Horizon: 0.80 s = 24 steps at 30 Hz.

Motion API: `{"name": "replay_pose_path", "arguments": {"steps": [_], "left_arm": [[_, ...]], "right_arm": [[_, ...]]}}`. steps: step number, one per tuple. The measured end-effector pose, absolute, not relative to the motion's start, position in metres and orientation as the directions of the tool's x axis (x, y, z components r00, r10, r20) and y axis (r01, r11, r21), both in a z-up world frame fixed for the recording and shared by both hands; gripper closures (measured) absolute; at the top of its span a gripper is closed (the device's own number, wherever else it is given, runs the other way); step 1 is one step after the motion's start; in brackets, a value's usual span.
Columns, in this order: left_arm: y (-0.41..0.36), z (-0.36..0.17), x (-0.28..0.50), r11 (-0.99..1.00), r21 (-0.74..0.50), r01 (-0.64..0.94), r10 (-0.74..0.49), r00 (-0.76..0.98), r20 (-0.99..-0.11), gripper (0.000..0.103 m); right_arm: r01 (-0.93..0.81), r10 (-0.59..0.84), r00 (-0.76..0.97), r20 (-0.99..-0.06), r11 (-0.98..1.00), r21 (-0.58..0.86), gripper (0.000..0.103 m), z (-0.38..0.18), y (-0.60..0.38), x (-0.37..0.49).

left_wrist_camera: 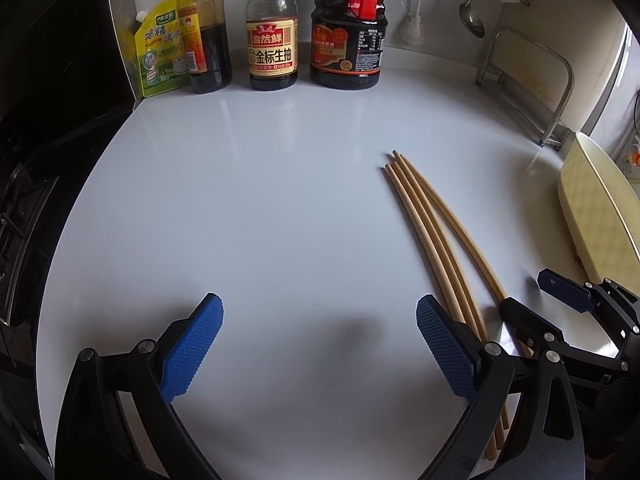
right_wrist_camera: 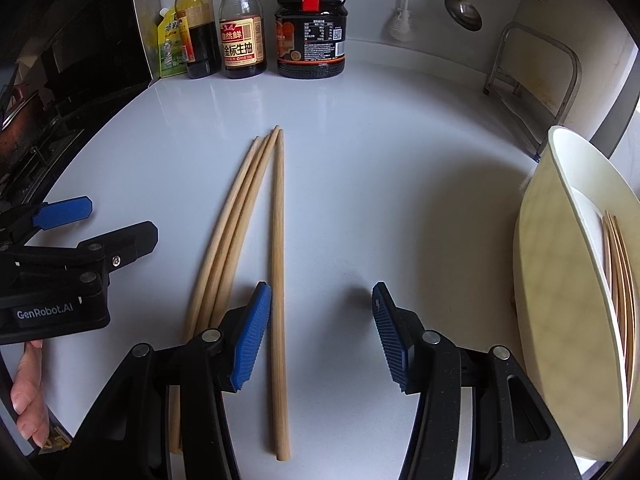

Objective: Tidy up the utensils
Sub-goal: 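Lower both open grippers over single chopsticks at the pile's edge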

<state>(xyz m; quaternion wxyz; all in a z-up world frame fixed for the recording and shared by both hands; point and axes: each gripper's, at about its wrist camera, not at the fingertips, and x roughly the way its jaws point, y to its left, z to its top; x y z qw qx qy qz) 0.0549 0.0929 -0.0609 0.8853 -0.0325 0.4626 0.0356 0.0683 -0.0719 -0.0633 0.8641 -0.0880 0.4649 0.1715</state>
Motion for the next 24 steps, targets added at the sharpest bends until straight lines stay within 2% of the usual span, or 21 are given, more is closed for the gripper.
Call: {"name": "replay_pose_path", "arguments": {"steps": [10,24], "left_arm": [[0.083,-0.066,0.065,0.993,-0.093,-0.076,-0.036,0.552,-0.833,0.007],[0.068,-0.073,0.070,0.997,-0.064,-0.046,-0.030,0.534,-0.845,0.007]], "right_arm": [[-0.365,0.232,0.504,-0.832,0.930,0.039,0.052,-0.060,-0.092,0.074],[-0.356,0.234,0.496,-0.836,0.933,0.050,0.052,-0.062,-0.102,0.077]]}}
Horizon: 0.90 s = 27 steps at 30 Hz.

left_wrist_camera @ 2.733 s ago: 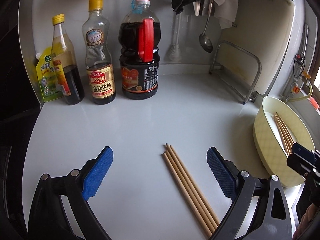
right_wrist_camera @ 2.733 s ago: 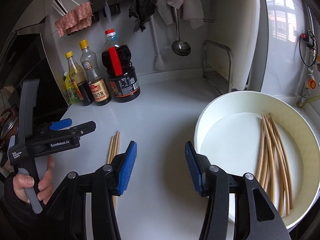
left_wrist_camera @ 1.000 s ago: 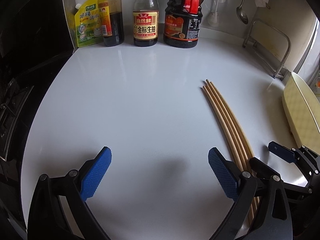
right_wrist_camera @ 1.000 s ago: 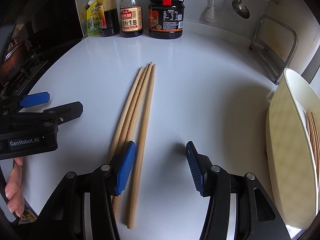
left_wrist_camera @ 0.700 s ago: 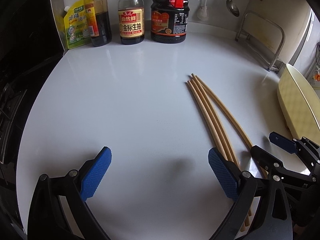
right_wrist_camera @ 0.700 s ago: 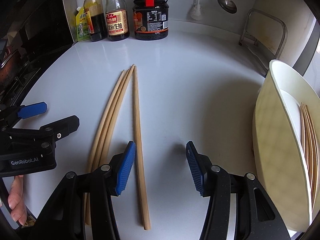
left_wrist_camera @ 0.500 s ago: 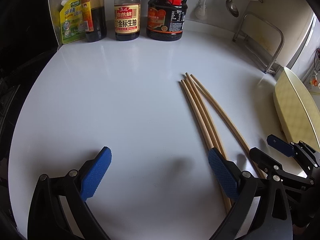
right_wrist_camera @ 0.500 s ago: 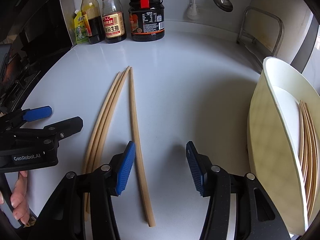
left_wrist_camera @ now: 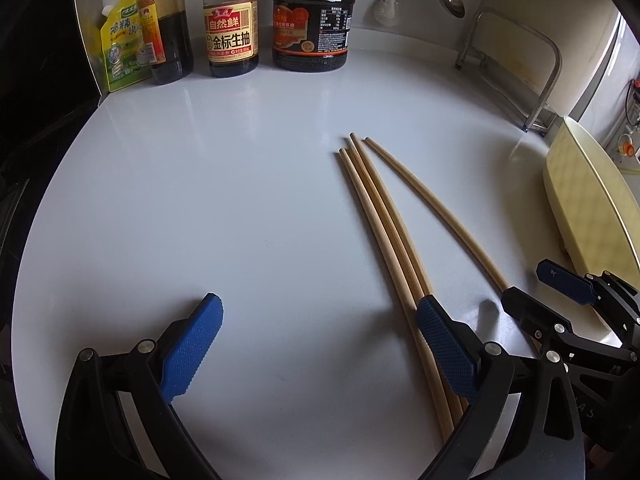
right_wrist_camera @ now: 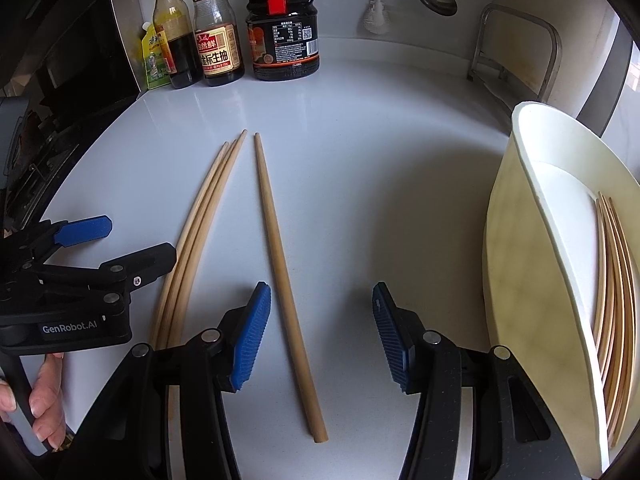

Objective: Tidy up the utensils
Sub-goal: 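Lower both open grippers over single chopsticks at the pile's edge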

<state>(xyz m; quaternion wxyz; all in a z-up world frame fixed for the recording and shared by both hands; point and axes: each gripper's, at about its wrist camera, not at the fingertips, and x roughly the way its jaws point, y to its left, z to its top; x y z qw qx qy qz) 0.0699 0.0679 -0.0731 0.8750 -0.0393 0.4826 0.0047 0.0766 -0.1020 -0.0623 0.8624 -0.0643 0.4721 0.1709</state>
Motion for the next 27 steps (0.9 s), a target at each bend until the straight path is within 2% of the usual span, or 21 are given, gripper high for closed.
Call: {"name": "replay_pose_path", "arguments": {"steps": [27], "left_arm": [[0.062,-0.074,0.079,0.998,-0.051,-0.033,-0.025,0.526,-0.850,0.005]], "right_arm": [[-0.345,0.224,0.495,-0.840,0.937,0.047,0.051,-0.063,-0.108,0.081]]}}
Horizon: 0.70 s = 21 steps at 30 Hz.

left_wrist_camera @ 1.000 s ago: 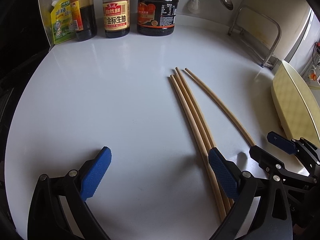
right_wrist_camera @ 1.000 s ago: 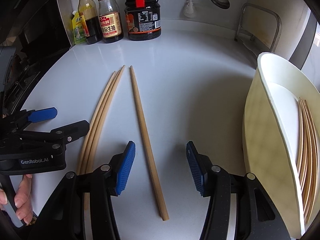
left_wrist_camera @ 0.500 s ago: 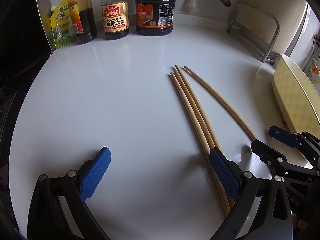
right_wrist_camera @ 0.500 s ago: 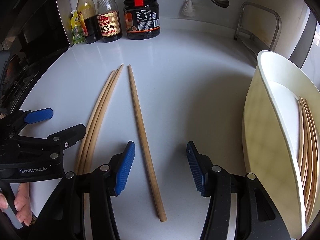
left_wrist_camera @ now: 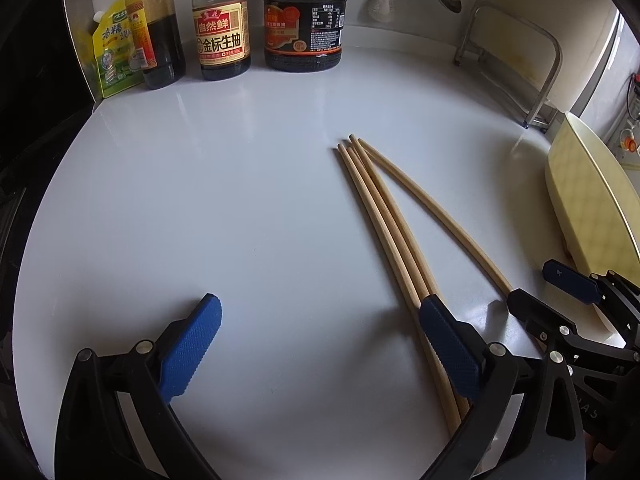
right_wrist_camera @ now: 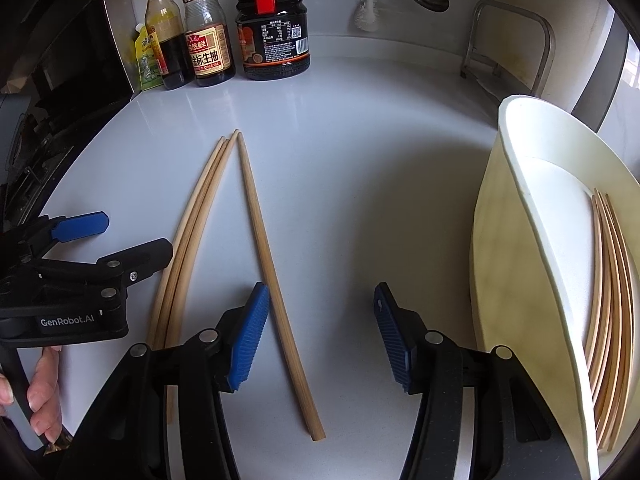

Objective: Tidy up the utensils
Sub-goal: 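Lower both open grippers over single chopsticks at the pile's edge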

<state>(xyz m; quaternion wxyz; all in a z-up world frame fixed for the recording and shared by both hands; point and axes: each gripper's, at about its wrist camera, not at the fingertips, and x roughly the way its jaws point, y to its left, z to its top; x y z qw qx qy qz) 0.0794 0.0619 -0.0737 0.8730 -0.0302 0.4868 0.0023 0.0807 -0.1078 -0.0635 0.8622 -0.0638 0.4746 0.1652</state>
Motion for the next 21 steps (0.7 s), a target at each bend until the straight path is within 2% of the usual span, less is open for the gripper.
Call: {"name": "replay_pose_path", "arguments": {"steps": [4,6,11,21], "left_arm": [[0.066,-0.074,0.077,0.999,-0.039,-0.036,-0.015,0.523,-0.852,0.006],[0.067,-0.075,0.076,0.999,0.010,-0.034,0.026,0.509,-0.860,0.005],[0.083,-0.067,0.067,0.991,-0.120,-0.053,-0.073,0.538,-0.840,0.006],[0.064,-0.064,0.084,0.995,-0.098,-0.029,-0.067,0.544,-0.836,0.006]], "right_arm": [[-0.345,0.223,0.496,-0.839,0.937,0.045,0.051,-0.063,-0.108,0.080],[-0.345,0.223,0.497,-0.839,0.938,0.045,0.050,-0.064,-0.108,0.080],[-0.345,0.223,0.497,-0.838,0.937,0.045,0.050,-0.064,-0.107,0.080],[-0.349,0.225,0.496,-0.838,0.936,0.045,0.051,-0.064,-0.107,0.079]]}}
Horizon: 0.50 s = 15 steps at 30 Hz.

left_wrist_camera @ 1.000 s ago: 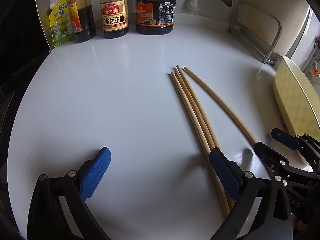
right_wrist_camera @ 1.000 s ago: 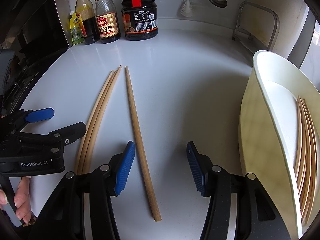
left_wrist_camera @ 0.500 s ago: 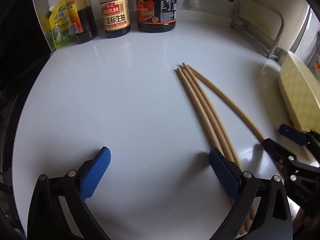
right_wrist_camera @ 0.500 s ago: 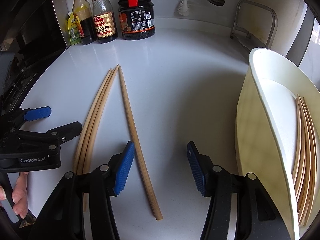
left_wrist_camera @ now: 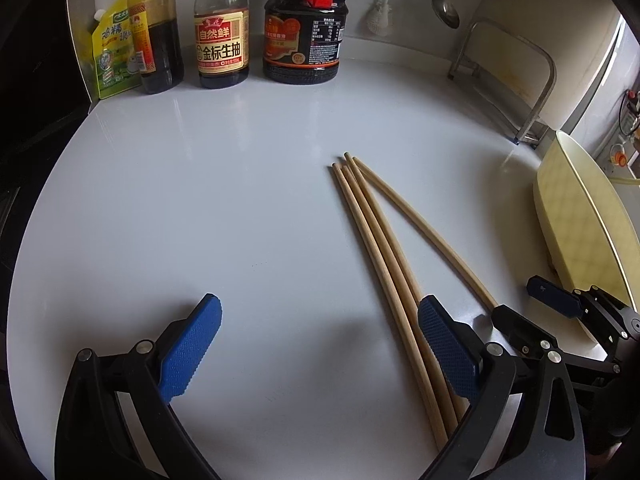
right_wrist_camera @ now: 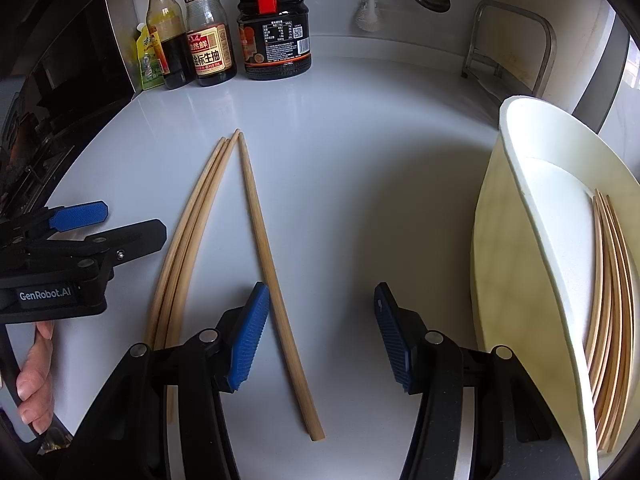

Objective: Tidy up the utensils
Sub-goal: 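Lower both open grippers over single chopsticks at the pile's edge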

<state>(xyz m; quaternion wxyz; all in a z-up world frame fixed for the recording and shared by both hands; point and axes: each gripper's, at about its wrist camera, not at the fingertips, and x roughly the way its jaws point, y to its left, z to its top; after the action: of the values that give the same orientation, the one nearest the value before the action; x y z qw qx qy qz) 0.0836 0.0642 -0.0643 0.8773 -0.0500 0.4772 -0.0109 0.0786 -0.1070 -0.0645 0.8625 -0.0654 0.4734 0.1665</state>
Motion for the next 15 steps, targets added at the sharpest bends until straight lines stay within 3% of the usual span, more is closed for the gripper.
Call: {"name": "replay_pose_path", "arguments": {"steps": [15], "left_arm": [[0.0609,-0.0752,0.0808,1.000,0.002,-0.024,0.014,0.514,-0.858,0.006]], "right_arm": [[-0.357,0.226,0.502,-0.835,0.933,0.038,0.048,-0.0644,-0.1046,0.0791]]}}
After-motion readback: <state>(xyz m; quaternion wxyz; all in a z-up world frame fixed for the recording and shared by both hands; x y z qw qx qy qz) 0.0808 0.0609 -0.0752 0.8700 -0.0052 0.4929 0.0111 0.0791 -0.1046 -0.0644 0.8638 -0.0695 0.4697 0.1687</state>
